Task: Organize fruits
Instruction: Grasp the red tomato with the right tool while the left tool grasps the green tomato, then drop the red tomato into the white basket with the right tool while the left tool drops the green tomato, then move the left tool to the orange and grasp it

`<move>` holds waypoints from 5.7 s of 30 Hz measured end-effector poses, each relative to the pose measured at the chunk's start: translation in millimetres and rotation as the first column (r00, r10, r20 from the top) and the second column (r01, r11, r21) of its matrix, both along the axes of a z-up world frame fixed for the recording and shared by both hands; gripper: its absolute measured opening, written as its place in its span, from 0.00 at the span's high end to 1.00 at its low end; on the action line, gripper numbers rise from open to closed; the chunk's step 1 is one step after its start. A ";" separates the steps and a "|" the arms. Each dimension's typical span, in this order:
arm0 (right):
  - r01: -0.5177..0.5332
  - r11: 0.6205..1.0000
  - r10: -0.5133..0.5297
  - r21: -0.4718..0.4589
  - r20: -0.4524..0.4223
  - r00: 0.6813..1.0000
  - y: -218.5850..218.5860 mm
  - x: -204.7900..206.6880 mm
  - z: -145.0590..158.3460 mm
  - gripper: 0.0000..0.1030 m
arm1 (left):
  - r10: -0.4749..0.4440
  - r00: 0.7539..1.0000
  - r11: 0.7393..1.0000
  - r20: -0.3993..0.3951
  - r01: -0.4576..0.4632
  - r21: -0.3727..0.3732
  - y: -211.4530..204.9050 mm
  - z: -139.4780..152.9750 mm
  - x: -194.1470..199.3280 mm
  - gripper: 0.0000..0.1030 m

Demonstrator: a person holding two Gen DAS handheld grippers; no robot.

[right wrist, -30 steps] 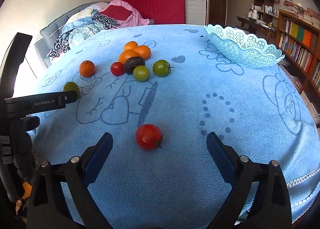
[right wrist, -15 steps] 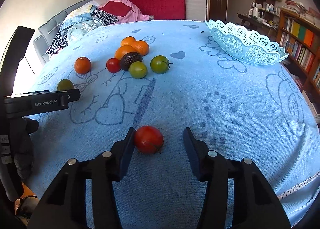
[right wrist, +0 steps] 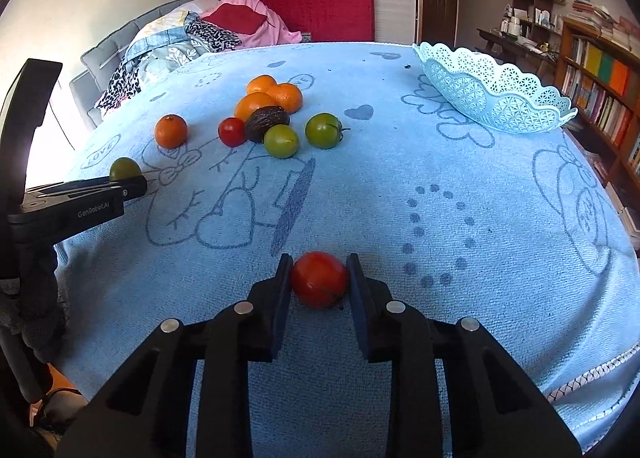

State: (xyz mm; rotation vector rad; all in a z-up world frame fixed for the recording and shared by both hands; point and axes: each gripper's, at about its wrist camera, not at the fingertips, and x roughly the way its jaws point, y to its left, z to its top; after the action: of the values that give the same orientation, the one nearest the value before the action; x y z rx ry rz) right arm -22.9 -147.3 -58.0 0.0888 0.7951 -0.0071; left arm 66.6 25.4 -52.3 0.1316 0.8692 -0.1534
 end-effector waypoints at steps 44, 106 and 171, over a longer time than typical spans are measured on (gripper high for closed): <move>0.255 0.954 -0.286 0.158 0.226 0.931 -157.7 21.1 93.0 0.73 | -0.306 0.944 0.949 0.125 0.312 -0.038 -123.9 64.8 2.9 0.66; 0.383 0.913 -0.406 0.137 0.234 0.884 -200.6 59.4 68.5 0.20 | -0.309 0.924 0.950 0.226 0.312 0.023 -215.5 69.4 60.2 0.13; 0.127 0.992 -0.128 0.012 0.124 0.984 -69.2 84.3 50.2 0.18 | 0.008 0.984 0.994 0.179 -0.027 0.105 -27.0 26.5 59.7 0.13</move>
State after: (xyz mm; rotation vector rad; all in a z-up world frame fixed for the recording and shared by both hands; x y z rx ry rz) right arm 61.4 -216.5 -7.8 0.1426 0.6639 -0.1205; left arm 126.2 -1.7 -25.8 0.2344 0.6995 -0.0774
